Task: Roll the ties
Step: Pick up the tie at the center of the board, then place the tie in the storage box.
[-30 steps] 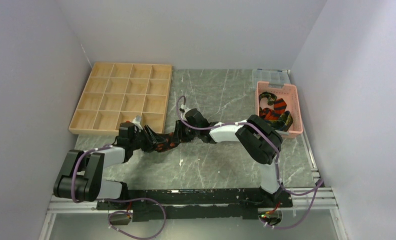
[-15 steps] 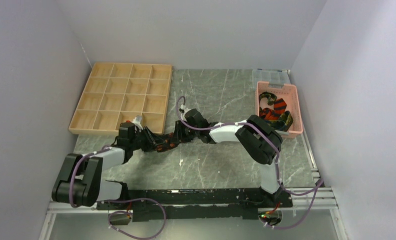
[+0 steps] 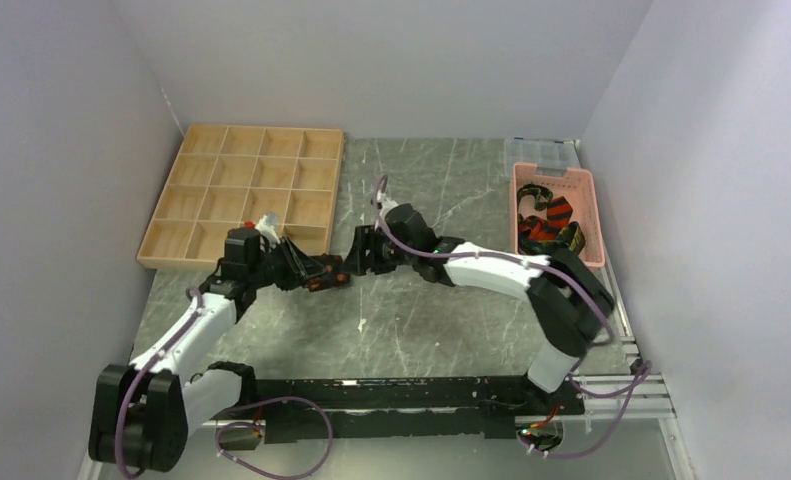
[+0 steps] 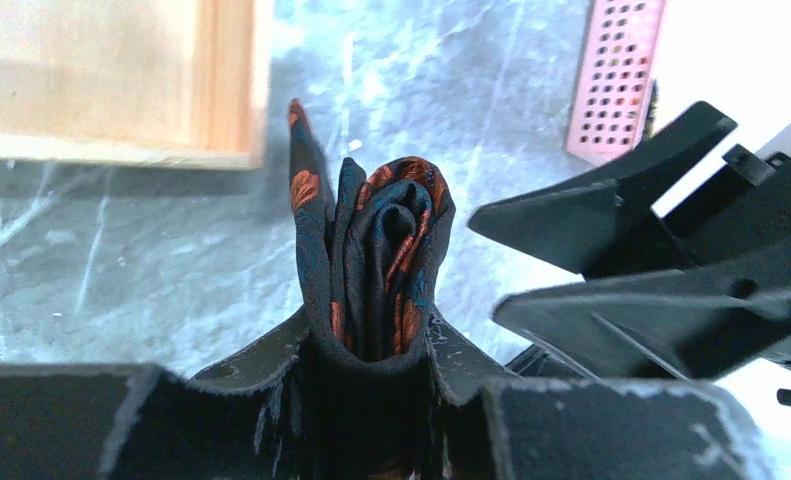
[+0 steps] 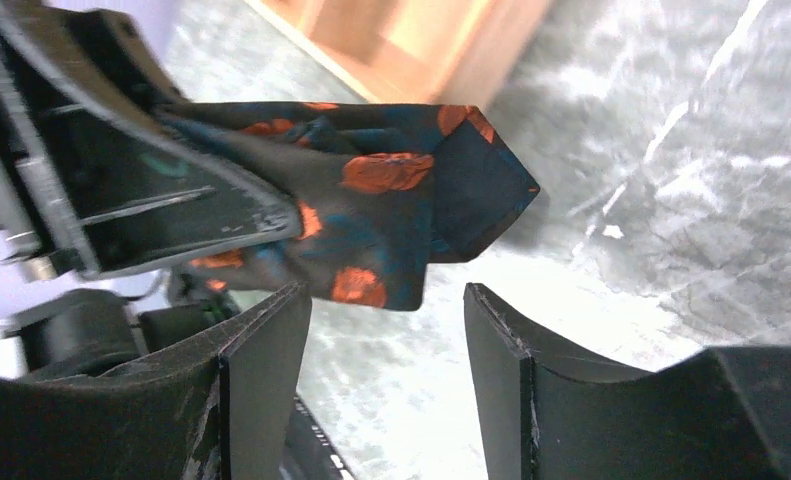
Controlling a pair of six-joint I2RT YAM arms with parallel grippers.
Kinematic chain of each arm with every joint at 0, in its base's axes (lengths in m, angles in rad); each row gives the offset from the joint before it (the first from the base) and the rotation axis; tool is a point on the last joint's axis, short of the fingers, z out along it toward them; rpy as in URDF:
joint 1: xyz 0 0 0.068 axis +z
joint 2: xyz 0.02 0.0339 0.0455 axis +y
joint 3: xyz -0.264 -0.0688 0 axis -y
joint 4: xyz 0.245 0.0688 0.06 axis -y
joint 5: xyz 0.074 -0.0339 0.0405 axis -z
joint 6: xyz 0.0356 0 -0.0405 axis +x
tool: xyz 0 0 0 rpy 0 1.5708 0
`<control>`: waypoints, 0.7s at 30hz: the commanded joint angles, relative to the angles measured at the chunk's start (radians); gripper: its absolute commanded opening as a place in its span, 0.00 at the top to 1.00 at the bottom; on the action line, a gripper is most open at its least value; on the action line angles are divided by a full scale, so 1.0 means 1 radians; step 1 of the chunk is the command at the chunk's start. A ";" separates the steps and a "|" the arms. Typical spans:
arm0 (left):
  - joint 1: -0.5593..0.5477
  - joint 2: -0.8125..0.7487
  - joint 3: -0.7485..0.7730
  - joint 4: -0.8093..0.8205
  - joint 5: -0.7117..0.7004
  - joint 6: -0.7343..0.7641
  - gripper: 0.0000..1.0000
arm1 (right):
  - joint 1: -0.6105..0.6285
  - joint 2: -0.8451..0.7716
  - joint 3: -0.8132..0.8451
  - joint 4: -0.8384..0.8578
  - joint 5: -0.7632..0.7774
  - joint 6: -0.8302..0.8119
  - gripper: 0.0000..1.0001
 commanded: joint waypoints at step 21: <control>0.193 0.388 0.727 -0.621 0.350 0.619 0.97 | -0.083 -0.447 -0.264 -0.033 0.029 -0.027 0.38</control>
